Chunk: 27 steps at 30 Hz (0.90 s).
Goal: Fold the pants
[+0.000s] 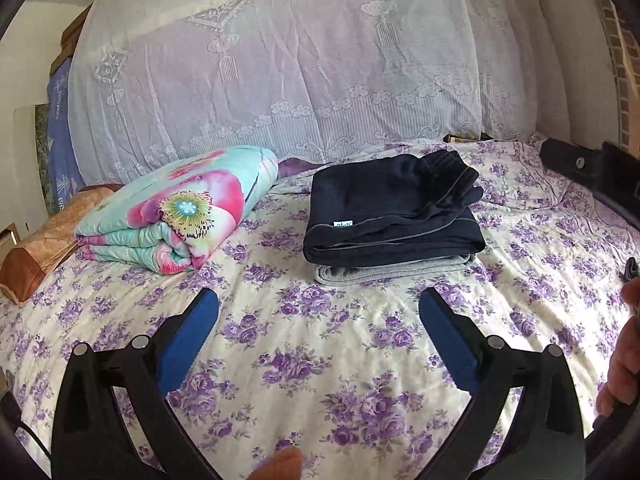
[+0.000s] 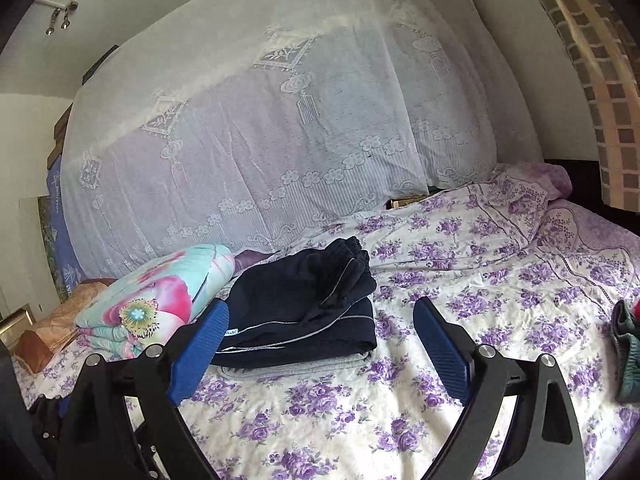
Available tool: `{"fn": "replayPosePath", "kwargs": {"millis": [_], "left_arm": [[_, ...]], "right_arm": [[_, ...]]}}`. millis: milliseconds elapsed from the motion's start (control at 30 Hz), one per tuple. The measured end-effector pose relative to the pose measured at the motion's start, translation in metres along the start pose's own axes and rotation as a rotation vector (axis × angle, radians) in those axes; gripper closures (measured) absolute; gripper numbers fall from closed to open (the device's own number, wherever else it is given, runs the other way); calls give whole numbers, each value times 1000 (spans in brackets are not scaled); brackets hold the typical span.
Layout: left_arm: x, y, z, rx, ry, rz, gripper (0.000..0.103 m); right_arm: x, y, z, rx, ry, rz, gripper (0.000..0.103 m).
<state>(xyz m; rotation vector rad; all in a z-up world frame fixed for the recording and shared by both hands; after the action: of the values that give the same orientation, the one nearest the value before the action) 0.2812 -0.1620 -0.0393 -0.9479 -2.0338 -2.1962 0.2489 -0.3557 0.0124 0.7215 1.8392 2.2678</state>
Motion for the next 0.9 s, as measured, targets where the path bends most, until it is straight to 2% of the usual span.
{"fn": "replayPosePath", "kwargs": {"millis": [333, 667, 900], "left_arm": [[1, 0, 16, 61, -3, 10, 5], [4, 1, 15, 69, -13, 9, 5], [1, -1, 9, 54, -24, 17, 5]], "right_arm": [[-19, -19, 9, 4, 25, 90, 9], [-3, -13, 25, 61, 48, 44, 9], [-5, -15, 25, 62, 47, 55, 9]]}}
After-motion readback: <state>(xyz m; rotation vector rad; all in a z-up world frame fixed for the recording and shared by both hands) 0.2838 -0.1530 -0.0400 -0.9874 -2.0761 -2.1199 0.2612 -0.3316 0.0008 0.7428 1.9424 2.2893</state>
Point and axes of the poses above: each gripper's, at about its wrist camera, not at the fingertips, and x roughly against the way its jaws point, z to its left, y to its top, the point moved 8 cm from there along -x, roughly the way its jaws point, and after that the axes turned 13 degrees about -y, right-handed, at the moved point
